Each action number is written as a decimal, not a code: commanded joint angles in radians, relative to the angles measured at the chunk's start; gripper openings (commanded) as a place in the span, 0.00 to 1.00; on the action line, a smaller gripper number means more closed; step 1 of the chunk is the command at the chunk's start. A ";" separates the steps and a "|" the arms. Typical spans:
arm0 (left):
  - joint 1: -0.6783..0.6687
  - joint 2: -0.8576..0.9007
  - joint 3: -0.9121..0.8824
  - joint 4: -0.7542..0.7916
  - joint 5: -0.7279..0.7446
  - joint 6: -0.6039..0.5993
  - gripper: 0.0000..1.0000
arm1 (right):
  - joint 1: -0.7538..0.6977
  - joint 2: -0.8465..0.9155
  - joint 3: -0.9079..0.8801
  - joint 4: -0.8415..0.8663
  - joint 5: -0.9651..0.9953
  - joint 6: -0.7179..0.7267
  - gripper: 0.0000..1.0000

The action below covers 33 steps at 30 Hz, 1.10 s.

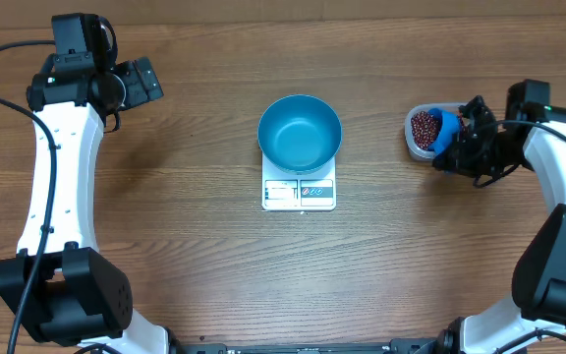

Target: Scoop item into bowl and weigh 150g on scale

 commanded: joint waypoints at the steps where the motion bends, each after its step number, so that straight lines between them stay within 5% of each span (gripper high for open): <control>1: -0.008 0.009 0.007 0.002 0.004 -0.003 0.99 | -0.021 0.005 0.019 0.019 -0.134 0.011 0.03; 33: -0.008 0.009 0.007 0.002 0.004 -0.003 1.00 | -0.153 0.068 -0.025 0.106 -0.312 0.183 0.03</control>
